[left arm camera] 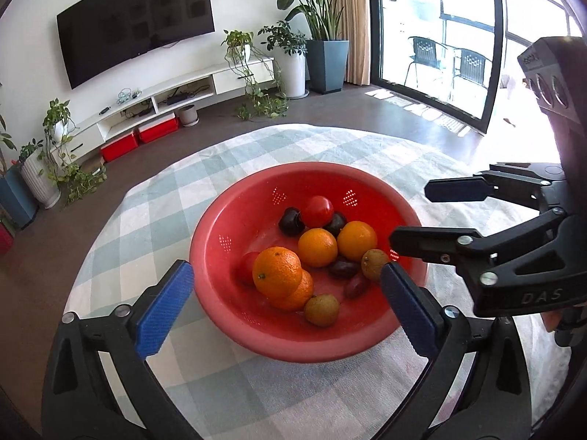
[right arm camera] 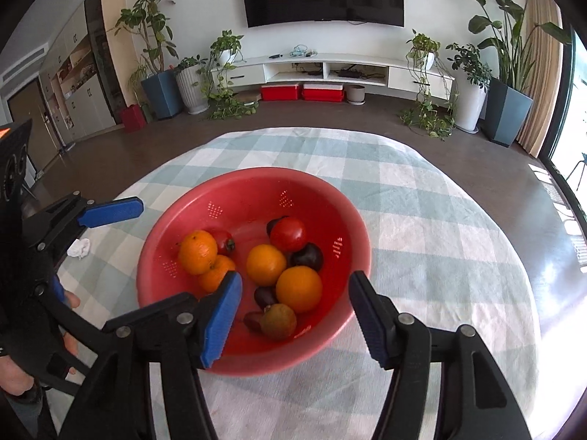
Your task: Organize fruits
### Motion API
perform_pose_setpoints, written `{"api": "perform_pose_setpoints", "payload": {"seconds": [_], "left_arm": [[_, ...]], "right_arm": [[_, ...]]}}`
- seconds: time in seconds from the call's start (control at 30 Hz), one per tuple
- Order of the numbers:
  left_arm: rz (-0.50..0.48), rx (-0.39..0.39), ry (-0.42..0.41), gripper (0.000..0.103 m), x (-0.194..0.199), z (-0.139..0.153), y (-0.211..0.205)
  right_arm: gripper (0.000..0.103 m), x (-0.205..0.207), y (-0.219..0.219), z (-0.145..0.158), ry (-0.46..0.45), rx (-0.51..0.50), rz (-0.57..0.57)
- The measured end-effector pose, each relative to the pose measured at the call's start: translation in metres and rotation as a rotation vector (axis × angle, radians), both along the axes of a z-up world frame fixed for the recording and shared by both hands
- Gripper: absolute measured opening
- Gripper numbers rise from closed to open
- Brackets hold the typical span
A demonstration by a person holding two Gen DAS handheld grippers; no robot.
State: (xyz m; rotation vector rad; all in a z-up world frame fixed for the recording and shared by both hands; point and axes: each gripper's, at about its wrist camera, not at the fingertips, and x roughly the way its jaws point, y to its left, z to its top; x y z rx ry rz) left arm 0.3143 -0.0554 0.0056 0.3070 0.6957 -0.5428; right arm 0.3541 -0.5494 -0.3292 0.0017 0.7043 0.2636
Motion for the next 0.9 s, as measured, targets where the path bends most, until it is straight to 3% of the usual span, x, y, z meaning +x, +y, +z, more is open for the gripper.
{"api": "perform_pose_setpoints", "payload": {"seconds": [0.17,0.37,0.5,0.7,0.77,0.9], "left_arm": [[-0.003,-0.018,-0.108,0.103,-0.041,0.017,0.0],[0.093,-0.124,-0.184,0.103,-0.098,0.036,0.02],[0.202,-0.156,-0.214,0.103,-0.132,0.038,0.035],[0.443,-0.084,-0.355,0.103,-0.185,0.045,0.042],[0.496,-0.093,-0.352,0.103,-0.2,0.047,0.046],[0.498,-0.132,-0.322,0.103,-0.228,0.041,0.052]], "right_arm": [[0.078,-0.049,-0.008,0.013,-0.078,0.026,-0.036],[0.091,-0.101,-0.013,0.031,-0.207,-0.02,-0.076],[0.093,-0.127,-0.015,0.033,-0.257,-0.027,-0.1],[0.103,-0.166,-0.009,0.031,-0.376,-0.037,-0.097],[0.103,-0.179,-0.008,0.031,-0.416,-0.039,-0.111],[0.103,-0.198,-0.007,0.028,-0.46,-0.032,-0.136]]}}
